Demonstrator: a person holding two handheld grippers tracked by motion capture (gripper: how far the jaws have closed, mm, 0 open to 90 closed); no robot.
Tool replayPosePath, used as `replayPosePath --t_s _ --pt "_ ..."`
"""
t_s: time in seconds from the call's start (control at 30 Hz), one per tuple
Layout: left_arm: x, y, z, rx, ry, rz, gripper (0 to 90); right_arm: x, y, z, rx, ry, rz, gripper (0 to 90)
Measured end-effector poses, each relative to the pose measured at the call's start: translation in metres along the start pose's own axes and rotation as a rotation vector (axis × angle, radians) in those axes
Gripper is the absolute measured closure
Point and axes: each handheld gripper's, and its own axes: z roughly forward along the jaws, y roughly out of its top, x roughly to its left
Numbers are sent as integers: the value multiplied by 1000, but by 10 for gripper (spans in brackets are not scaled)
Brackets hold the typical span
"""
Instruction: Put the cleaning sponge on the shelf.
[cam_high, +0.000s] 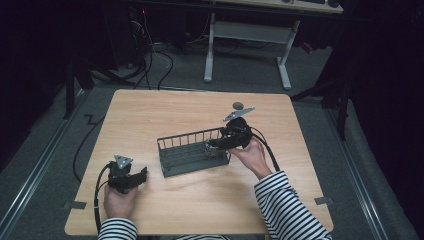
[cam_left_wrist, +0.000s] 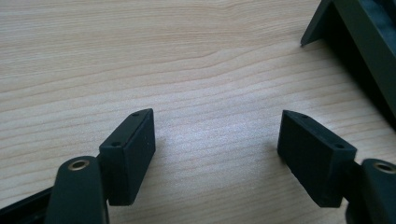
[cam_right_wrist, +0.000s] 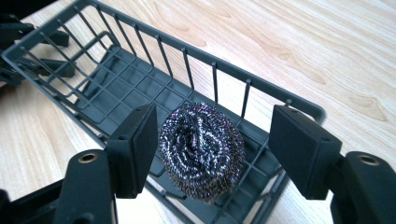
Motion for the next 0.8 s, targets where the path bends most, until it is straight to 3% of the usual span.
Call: replayPosePath --t_s 0.53,0.67,0.8 --pt "0 0 0 0 1 0 281 -12 -12 -48 -96 -21 27 344" --pt "0 0 0 0 1 0 282 -17 -21 -64 -136 -26 49 353" --pt "0 0 0 0 1 0 281 -22 -31 -76 -143 -37 59 357"
